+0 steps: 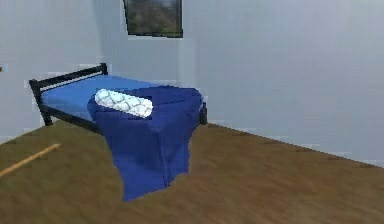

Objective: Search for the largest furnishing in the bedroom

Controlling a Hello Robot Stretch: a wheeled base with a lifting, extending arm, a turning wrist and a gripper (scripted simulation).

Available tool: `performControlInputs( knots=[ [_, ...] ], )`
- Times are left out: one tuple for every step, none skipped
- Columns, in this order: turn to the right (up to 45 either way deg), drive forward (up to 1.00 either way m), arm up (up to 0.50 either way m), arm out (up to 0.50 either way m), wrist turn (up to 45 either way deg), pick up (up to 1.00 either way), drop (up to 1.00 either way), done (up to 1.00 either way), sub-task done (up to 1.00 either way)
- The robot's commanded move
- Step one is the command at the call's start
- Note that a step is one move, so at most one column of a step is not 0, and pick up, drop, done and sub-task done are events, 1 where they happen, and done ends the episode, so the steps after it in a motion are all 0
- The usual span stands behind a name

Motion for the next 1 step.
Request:
performControlInputs(
  knots=[
    [0.0,0.65,0.00,0.00,0.0,0.00,0.00,0.00,0.00]
  ],
)
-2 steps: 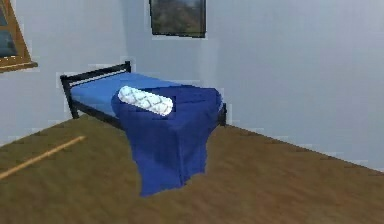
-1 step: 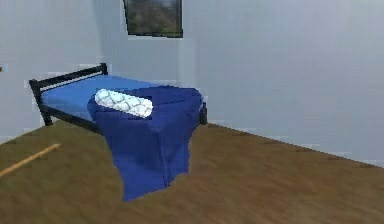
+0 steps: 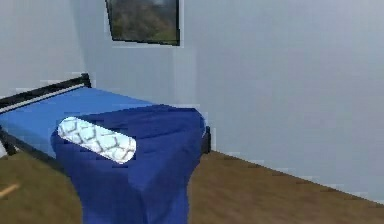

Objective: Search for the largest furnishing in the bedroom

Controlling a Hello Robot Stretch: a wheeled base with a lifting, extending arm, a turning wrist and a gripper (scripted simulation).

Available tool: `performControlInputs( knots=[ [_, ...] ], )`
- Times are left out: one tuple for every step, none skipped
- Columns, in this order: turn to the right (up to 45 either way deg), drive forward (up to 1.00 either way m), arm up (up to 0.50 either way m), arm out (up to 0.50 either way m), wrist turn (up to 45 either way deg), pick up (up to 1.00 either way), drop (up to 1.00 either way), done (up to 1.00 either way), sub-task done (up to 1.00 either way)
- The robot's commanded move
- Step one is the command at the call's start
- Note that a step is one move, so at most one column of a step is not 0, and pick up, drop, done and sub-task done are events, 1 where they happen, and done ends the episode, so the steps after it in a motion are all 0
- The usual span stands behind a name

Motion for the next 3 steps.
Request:
performControlInputs(
  knots=[
    [45.0,0.00,0.00,0.00,0.0,0.00,0.00,0.00,0.00],
    [18.0,0.00,0.00,0.00,0.0,0.00,0.00,0.00,0.00],
    [0.0,0.45,0.00,0.00,0.0,0.00,0.00,0.00,0.00]
  ],
)
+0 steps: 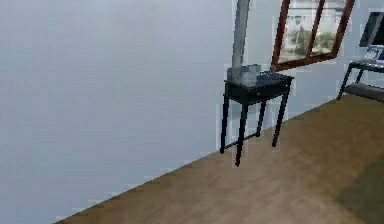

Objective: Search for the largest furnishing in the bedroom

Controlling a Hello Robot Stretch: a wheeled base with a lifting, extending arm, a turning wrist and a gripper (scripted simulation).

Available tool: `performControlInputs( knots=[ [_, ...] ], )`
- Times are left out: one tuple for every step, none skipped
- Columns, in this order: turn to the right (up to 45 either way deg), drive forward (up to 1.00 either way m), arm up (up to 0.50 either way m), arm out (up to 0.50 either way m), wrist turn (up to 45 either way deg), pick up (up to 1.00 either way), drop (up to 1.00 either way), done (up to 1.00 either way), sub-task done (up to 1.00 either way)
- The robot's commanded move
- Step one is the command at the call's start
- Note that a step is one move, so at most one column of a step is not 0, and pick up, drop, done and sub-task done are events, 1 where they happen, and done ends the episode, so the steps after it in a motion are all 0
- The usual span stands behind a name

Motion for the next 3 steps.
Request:
performControlInputs(
  knots=[
    [36.0,0.00,0.00,0.00,0.0,0.00,0.00,0.00,0.00],
    [0.0,1.00,0.00,0.00,0.0,0.00,0.00,0.00,0.00],
    [0.0,0.35,0.00,0.00,0.0,0.00,0.00,0.00,0.00]
  ],
)
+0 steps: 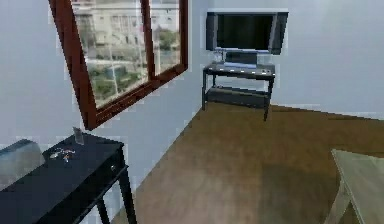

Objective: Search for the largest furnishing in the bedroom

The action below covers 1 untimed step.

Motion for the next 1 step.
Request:
performControlInputs(
  knots=[
    [21.0,0.00,0.00,0.00,0.0,0.00,0.00,0.00,0.00]
  ],
)
